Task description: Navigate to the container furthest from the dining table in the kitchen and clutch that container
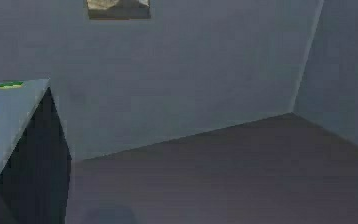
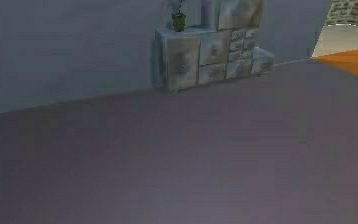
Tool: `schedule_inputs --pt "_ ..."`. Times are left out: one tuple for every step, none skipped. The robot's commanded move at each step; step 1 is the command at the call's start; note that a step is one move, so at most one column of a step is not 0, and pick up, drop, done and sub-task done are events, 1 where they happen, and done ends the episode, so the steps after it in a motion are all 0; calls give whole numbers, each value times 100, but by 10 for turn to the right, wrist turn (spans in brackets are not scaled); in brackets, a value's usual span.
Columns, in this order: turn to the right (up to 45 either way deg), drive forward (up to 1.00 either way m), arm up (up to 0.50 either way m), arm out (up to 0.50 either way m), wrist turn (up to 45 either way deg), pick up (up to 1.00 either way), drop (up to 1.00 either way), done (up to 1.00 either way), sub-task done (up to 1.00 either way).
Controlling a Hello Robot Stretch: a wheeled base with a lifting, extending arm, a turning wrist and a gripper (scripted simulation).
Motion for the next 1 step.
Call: schedule_inputs --pt "0 60 0 0 0 0 0 0 0"
